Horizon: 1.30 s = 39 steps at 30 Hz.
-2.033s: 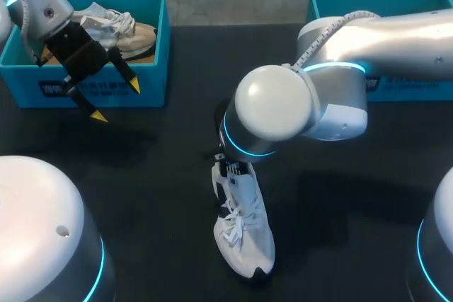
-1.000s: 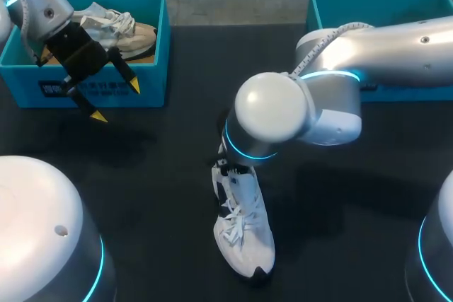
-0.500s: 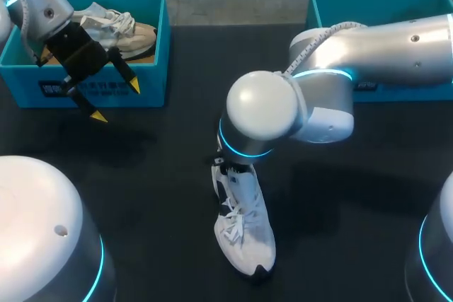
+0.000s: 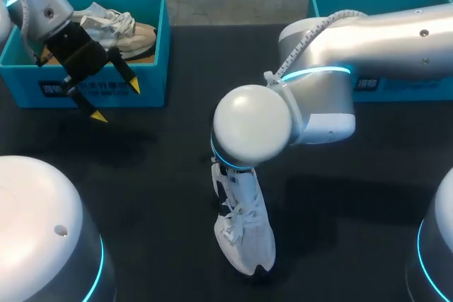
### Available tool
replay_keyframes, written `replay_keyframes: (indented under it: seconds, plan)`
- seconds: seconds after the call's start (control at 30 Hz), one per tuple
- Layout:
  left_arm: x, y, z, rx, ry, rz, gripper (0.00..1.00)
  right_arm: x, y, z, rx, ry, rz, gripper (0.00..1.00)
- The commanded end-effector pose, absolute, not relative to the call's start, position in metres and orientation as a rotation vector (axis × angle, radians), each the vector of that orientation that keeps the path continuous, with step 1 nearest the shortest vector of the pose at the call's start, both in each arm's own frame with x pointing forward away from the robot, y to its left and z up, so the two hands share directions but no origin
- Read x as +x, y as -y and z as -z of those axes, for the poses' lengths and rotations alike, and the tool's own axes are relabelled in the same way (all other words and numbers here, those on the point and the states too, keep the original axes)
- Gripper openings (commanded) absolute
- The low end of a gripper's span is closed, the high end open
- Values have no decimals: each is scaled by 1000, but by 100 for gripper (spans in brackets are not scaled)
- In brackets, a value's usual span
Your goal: Take the shoe out of the shoebox, open the shoe tongue, remove and reinsert the insole, then place the shoe into the shoebox
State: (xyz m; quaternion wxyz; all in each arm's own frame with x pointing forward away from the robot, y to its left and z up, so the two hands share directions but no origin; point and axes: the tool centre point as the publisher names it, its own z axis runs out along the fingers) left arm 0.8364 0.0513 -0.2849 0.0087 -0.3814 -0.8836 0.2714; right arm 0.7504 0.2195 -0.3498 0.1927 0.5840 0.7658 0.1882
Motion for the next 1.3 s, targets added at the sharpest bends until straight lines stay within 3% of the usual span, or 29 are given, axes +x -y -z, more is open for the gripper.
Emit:
replay_keyframes:
  seconds: [0.03,1.3]
  plan:
    - [837,-51,284,-1192,2758,-843,100,757,-220,360,1642,-2156,-542,0]
    - [837,-51,284,-1192,2758,-843,100,760,-223,412,1740,-2322,-399,0]
